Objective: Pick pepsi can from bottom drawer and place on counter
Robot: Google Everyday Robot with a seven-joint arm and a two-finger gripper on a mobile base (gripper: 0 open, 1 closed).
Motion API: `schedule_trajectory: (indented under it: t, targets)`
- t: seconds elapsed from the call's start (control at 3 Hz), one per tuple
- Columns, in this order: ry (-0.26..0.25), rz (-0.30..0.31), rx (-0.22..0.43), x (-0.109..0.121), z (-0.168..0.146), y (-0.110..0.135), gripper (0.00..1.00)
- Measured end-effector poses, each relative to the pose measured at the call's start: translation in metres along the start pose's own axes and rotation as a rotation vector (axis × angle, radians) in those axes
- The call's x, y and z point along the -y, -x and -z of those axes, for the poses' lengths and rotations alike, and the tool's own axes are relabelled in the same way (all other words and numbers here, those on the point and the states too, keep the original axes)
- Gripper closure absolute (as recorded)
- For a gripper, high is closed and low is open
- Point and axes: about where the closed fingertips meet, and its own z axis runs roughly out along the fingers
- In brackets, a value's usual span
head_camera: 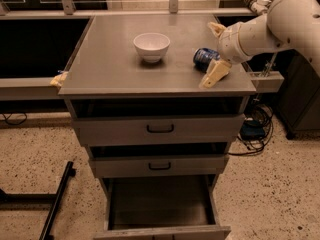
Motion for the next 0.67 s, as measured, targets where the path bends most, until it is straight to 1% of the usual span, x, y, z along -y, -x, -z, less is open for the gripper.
schedule_trajectory:
  t: [0.33, 0.67]
  targets:
    - [0.0, 0.0, 0.0, 0.0, 0.0, 0.0, 0.0]
    - [0.007, 0.019, 0.023, 0.0055, 0.0014, 0.0061, 0.0]
